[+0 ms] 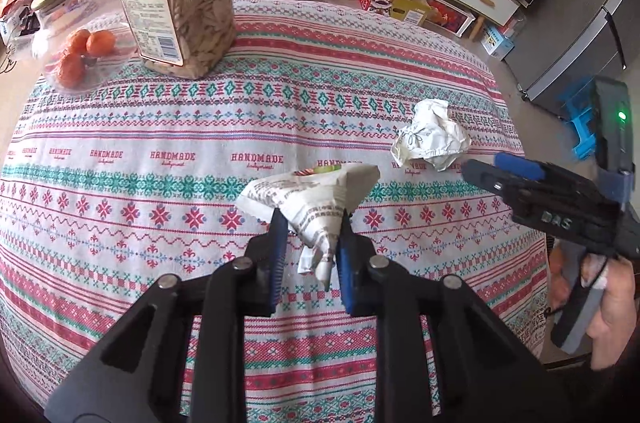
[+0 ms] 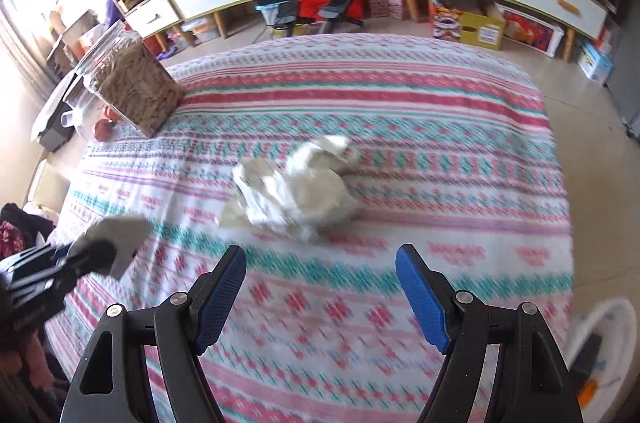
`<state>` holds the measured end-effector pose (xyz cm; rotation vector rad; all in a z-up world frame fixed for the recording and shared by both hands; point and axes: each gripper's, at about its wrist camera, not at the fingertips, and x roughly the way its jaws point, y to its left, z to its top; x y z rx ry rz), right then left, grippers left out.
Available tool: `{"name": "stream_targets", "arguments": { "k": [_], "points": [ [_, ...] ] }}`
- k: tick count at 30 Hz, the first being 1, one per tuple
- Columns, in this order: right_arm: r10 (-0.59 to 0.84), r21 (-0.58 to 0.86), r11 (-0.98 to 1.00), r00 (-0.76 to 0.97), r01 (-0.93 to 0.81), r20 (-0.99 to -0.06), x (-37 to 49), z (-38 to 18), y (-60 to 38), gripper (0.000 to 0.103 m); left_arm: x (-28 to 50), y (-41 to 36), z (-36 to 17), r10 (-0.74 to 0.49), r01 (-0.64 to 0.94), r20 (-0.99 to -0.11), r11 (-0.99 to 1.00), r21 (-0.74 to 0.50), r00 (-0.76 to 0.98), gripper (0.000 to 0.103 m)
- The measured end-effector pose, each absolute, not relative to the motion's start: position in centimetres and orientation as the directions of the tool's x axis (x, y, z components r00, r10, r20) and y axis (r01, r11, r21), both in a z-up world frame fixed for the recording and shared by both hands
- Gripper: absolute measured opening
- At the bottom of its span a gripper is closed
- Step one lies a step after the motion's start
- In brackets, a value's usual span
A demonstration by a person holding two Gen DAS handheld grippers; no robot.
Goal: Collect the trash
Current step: 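Grasp the white printed wrapper with the left tool while the right tool grasps crumpled paper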
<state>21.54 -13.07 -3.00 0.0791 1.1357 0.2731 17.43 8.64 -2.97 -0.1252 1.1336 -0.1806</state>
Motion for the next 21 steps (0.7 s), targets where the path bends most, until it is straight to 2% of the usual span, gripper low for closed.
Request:
{"name": "stream_targets", "arguments": {
  "k": [12, 13, 16, 21],
  "points": [
    [0.299, 0.214, 0.943, 0.37, -0.253, -0.88, 24.5, -5.4, -10.7, 0.077, 17.4, 9.6, -3.1, -0.197, 0.073, -0.893, 0.98, -0.183, 0.404, 0.025],
    [0.301, 0.213, 0.942, 0.371, -0.259, -0.879, 24.5, -5.5, -10.7, 0.073, 17.4, 9.5, -3.1, -0.197, 0.073, -0.893, 0.98, -0.183, 0.404, 0.025],
    [0.327, 0.236, 0.932, 0.356, -0.277, -0.875, 24.7, -5.7, -10.6, 0.05, 17.4, 9.5, -3.2, -0.202, 0.073, -0.893, 0.979, -0.188, 0.402, 0.025],
    [0.334, 0.225, 0.923, 0.36, -0.312, -0.871, 23.8, -4.9, -10.5, 0.044, 17.6, 9.3, -3.2, -0.212, 0.077, -0.892, 0.977, -0.198, 0.398, 0.025]
  ]
}}
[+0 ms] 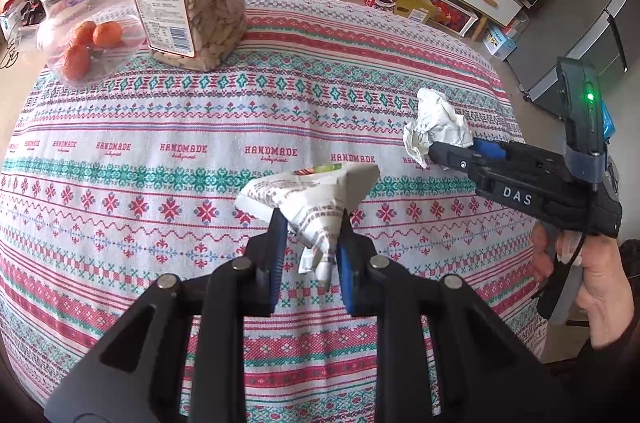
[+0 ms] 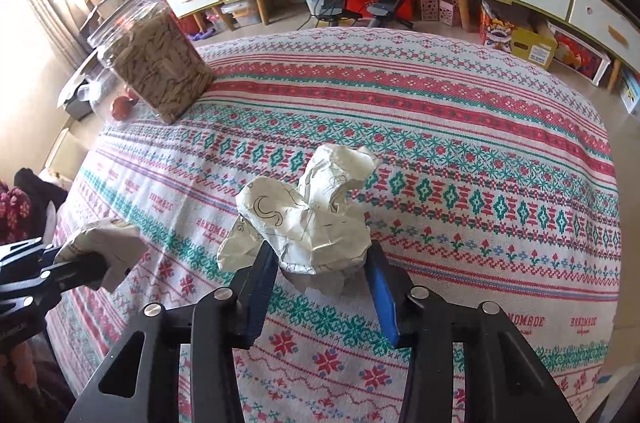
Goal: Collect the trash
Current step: 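Grasp the white printed wrapper with the left tool while the right tool grasps crumpled paper, then carry the wrapper and crumpled paper in both tools over the bucket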
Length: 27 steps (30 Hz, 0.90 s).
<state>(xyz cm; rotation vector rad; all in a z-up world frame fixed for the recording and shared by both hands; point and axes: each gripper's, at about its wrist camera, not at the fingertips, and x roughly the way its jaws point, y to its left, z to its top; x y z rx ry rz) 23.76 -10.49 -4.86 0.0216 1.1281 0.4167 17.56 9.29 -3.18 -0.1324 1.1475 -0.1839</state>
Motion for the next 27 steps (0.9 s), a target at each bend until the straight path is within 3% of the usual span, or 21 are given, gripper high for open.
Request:
{"name": "stream_targets", "arguments": {
  "k": [12, 27],
  "points": [
    [0.286, 0.18, 0.937, 0.362, -0.298, -0.887, 18.0, -1.9, -13.0, 0.044, 16.3, 7.6, -2.3, -0.236, 0.12, -0.877, 0.972, -0.204, 0.418, 0.025],
    [0.196, 0.153, 0.978, 0.389, -0.141, -0.9, 9.8, 0.9, -21.2, 0.044, 13.8, 1.8, -1.5, -0.271, 0.217, -0.862, 0.957, -0.193, 0.429, 0.026]
  ]
}}
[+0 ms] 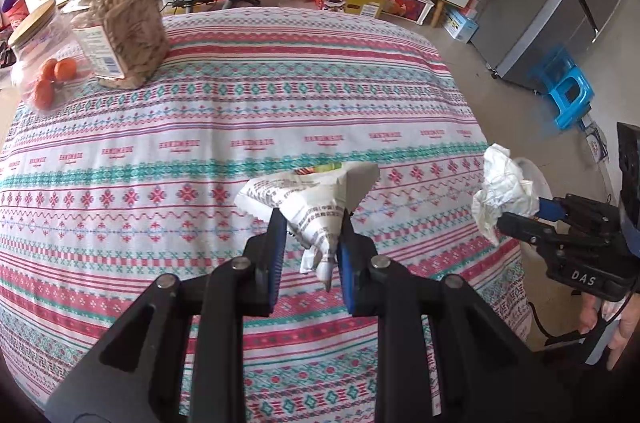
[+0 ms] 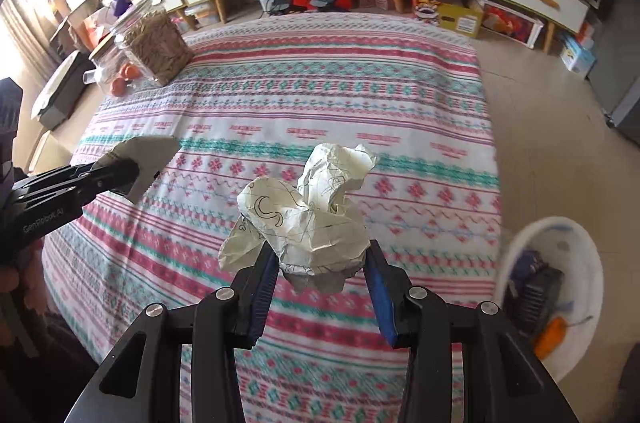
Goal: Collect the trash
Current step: 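Carry the wrapper and crumpled paper in both tools over the bucket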
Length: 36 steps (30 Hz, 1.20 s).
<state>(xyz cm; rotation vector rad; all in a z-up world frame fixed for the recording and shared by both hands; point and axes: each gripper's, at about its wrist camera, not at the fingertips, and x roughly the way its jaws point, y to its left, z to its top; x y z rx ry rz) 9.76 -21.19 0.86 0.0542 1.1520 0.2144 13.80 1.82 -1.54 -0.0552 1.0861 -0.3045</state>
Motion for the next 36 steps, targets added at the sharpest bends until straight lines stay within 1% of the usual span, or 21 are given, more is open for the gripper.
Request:
{"name": "stream_targets", "arguments": {
  "k": [8, 13, 19, 25, 32, 36],
  "points": [
    [0.168, 0.19, 0.982, 0.425, 0.009, -0.889, 6.4, 1.1, -28.8, 0.044, 12.5, -2.6, -1.6, -0.299, 0.274, -0.852, 0.942, -0.192, 0.43, 0.026],
    [0.115, 0.181, 0.978, 0.451, 0.107, -0.885, 4.6, 1.4, -34.3, 0.044, 12.1, -5.5, -2.0, -0.303, 0.313, -0.856, 0.933, -0.178, 0.418, 0.026],
    [0.072, 0.19, 0.953, 0.435, 0.235, -0.898, 2.1, 0.6, -41.1, 0.044, 11.7, -9.7, -2.3, -0.314, 0.376, -0.861, 0.913, -0.159, 0.399, 0.026],
    [0.072, 0.208, 0.934, 0.419, 0.289, -0.905, 0.2, -0.2, -44.5, 0.044, 11.5, -15.6, -3.2, -0.367, 0.435, -0.864, 0.878, -0.2, 0.344, 0.026],
    [0.081, 0.21, 0.933, 0.401, 0.291, -0.913, -1.5, -1.4, -45.9, 0.044, 10.8, -24.0, -4.4, -0.417, 0.535, -0.866, 0.816, -0.221, 0.278, 0.027],
    [0.079, 0.21, 0.93, 0.395, 0.302, -0.915, -2.3, -1.8, -46.9, 0.044, 10.7, -27.0, -4.8, -0.434, 0.558, -0.862, 0.797, -0.231, 0.263, 0.028]
  ]
}}
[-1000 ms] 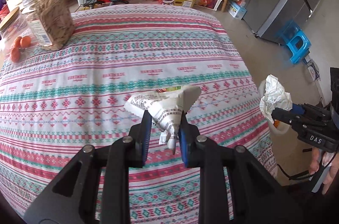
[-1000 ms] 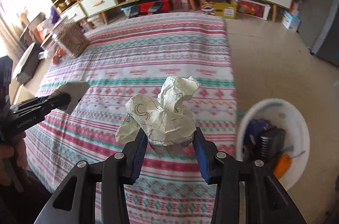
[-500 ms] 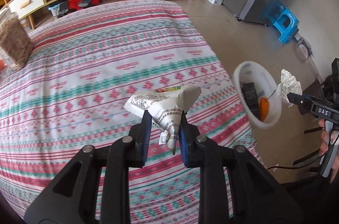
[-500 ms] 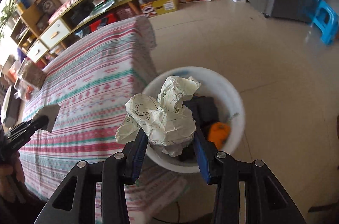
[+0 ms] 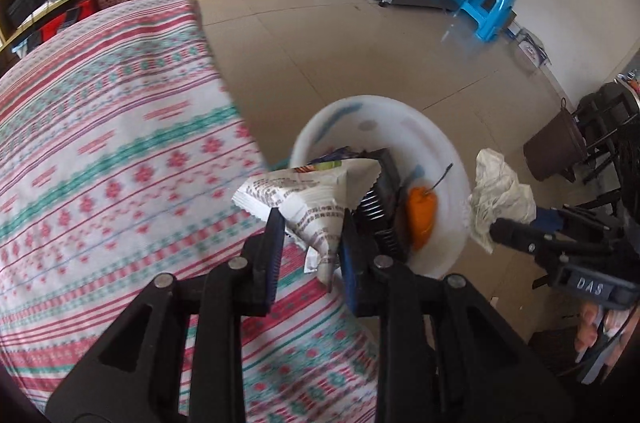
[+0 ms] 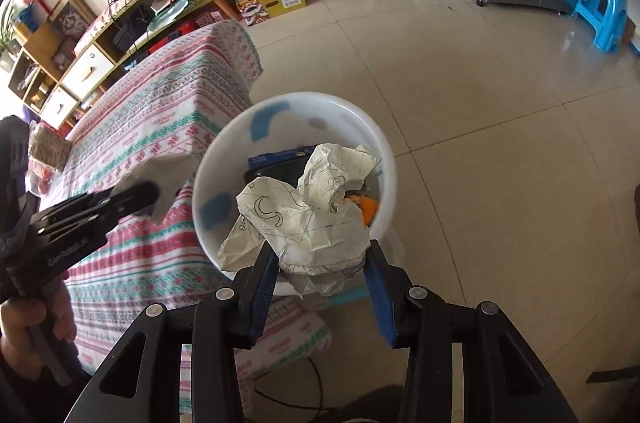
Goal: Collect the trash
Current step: 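Carry the wrapper and crumpled paper in both tools over the bucket, then open the left tool over the bucket while the right tool releases the crumpled paper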
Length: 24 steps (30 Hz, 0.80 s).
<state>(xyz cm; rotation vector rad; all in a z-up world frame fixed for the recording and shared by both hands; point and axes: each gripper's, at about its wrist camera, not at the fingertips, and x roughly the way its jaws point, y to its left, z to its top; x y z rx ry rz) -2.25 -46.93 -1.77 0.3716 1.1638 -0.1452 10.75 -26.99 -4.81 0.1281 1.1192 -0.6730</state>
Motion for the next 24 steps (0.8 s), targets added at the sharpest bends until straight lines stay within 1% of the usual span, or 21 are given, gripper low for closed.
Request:
{"name": "stream_targets", "arguments": {
  "k": [3, 5, 6, 8, 9, 10, 12, 14, 16, 19, 22, 24],
  "points": [
    [0.08, 0.215, 0.927, 0.397, 0.309, -0.914, -2.6, -1.7, -47.7, 0.044, 10.8, -28.3, -5.0, -0.443, 0.572, -0.857, 0.787, -0.232, 0.261, 0.028],
    [0.081, 0.219, 0.924, 0.401, 0.313, -0.912, -2.7, -1.6, -48.1, 0.044, 10.9, -29.0, -5.0, -0.456, 0.585, -0.848, 0.777, -0.232, 0.27, 0.03],
    [0.081, 0.221, 0.924, 0.403, 0.313, -0.912, -2.6, -1.5, -48.0, 0.044, 11.0, -29.2, -5.0, -0.466, 0.59, -0.841, 0.772, -0.236, 0.273, 0.033],
    [0.082, 0.224, 0.922, 0.407, 0.315, -0.91, -2.5, -1.4, -48.2, 0.044, 11.3, -29.3, -5.0, -0.489, 0.597, -0.83, 0.761, -0.255, 0.268, 0.045],
    [0.082, 0.225, 0.922, 0.409, 0.315, -0.909, -2.4, -1.4, -48.2, 0.044, 11.6, -29.2, -5.1, -0.491, 0.593, -0.831, 0.762, -0.261, 0.264, 0.054],
    [0.082, 0.226, 0.922, 0.41, 0.315, -0.909, -2.2, -1.3, -48.1, 0.044, 11.8, -29.2, -5.2, -0.487, 0.587, -0.833, 0.765, -0.264, 0.261, 0.057],
    [0.081, 0.225, 0.921, 0.41, 0.317, -0.908, -1.9, -1.4, -48.0, 0.044, 11.9, -29.0, -5.3, -0.478, 0.585, -0.84, 0.769, -0.258, 0.258, 0.057],
    [0.081, 0.225, 0.921, 0.409, 0.318, -0.909, -1.7, -1.4, -48.0, 0.044, 11.9, -28.6, -5.2, -0.469, 0.586, -0.843, 0.772, -0.247, 0.263, 0.06],
    [0.079, 0.222, 0.921, 0.404, 0.32, -0.911, -1.4, -1.6, -47.9, 0.045, 11.9, -27.8, -4.9, -0.466, 0.587, -0.841, 0.774, -0.237, 0.275, 0.065],
    [0.076, 0.216, 0.923, 0.399, 0.319, -0.914, -0.8, -1.7, -47.6, 0.045, 11.8, -26.6, -4.6, -0.459, 0.585, -0.84, 0.779, -0.224, 0.289, 0.071],
    [0.075, 0.213, 0.924, 0.397, 0.317, -0.915, -0.2, -1.7, -47.3, 0.045, 11.6, -25.1, -4.2, -0.454, 0.58, -0.841, 0.784, -0.22, 0.294, 0.075],
    [0.079, 0.218, 0.924, 0.399, 0.314, -0.913, 0.2, -1.6, -46.9, 0.045, 11.5, -24.1, -4.0, -0.448, 0.576, -0.842, 0.788, -0.215, 0.299, 0.076]
  ]
}}
